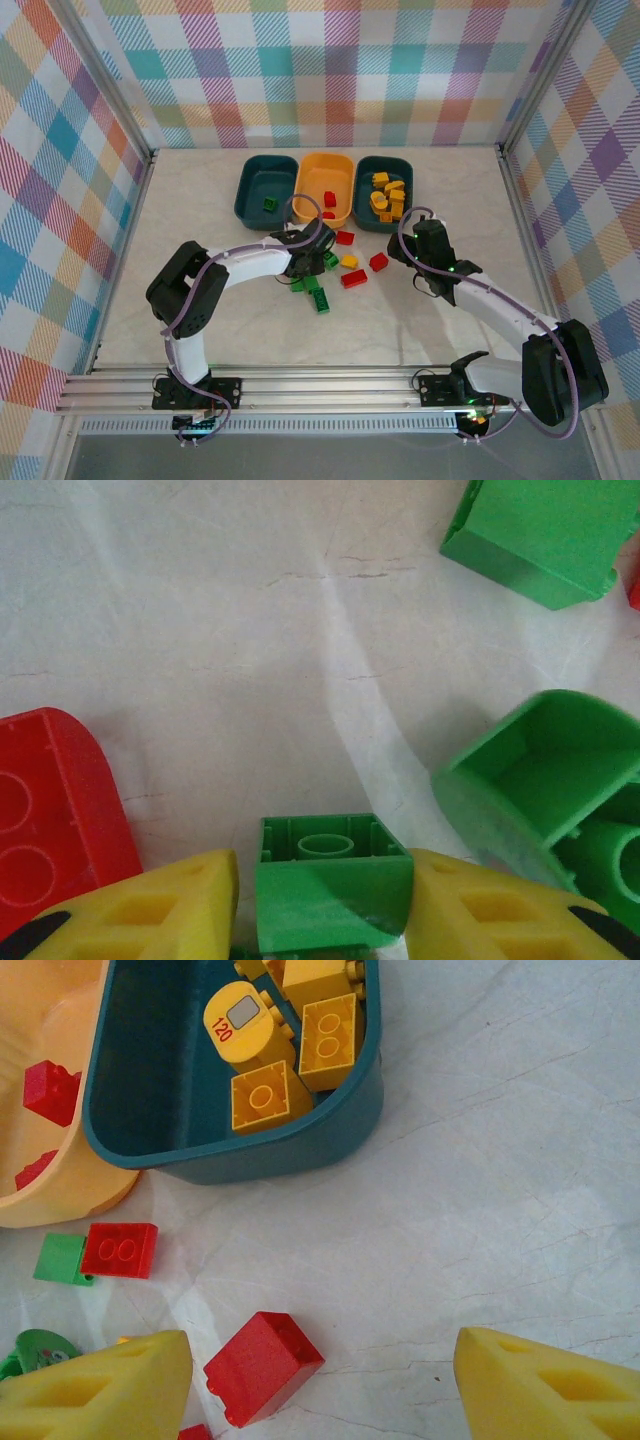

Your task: Sort the legos into containers by color

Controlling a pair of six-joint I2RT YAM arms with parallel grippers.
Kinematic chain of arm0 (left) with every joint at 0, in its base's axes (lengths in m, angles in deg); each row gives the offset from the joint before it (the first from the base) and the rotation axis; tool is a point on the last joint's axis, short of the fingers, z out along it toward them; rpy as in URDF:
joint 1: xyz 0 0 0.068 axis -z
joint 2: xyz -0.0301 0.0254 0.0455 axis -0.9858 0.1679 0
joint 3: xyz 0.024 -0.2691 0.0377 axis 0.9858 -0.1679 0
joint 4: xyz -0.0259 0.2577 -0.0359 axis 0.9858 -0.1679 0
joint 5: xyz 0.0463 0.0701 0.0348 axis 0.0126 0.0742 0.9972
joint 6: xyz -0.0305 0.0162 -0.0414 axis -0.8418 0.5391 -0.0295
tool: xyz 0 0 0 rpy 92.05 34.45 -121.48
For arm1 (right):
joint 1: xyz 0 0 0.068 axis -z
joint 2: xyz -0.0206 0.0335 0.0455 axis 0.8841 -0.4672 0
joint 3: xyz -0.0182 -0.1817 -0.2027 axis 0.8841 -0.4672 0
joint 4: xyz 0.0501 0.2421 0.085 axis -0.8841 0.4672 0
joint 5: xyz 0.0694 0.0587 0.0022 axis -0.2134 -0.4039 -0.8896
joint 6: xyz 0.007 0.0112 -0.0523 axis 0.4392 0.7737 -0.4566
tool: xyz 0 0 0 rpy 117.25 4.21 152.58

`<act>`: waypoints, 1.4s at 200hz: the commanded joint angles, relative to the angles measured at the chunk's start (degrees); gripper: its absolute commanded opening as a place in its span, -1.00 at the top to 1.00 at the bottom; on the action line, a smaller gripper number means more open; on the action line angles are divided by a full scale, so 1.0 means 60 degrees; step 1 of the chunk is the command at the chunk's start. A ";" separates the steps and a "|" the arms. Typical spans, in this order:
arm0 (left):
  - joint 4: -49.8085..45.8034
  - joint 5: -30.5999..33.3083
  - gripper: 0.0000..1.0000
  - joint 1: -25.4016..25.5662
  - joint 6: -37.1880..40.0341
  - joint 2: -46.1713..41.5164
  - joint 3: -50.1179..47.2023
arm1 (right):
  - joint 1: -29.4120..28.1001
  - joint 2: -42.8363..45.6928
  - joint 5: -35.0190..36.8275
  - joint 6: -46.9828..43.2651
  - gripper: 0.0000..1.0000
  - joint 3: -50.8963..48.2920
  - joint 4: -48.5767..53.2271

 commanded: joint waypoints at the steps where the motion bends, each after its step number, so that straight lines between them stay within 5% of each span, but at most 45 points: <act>1: -0.0010 0.0358 0.14 0.0043 0.0150 0.0140 -0.0105 | 0.0003 0.0058 -0.0106 0.0077 -0.39 -0.0015 -0.0203; 64: 0.0066 0.0393 0.44 -0.0044 0.0793 0.0338 0.0352 | 0.0003 0.0033 -0.0062 0.0068 -0.39 -0.0012 -0.0192; 102: -0.0357 0.0629 0.47 -0.0181 0.1364 -0.0762 0.0642 | -0.0004 0.0026 -0.0077 0.0044 -0.39 -0.0036 -0.0198; 145: -0.0625 0.0852 0.46 -0.1704 0.2131 -0.1515 0.1568 | 0.0001 -0.0053 0.0026 0.0052 -0.39 -0.0032 -0.0234; 194: -0.0954 -0.0135 0.46 -0.3638 0.2192 0.0670 0.3826 | 0.0006 -0.0135 0.0011 0.0060 -0.39 -0.0045 -0.0309; 280: -0.2546 -0.1815 0.31 -0.4454 0.2257 0.4105 0.8177 | 0.0003 0.0000 -0.0092 0.0069 -0.39 -0.0046 -0.0266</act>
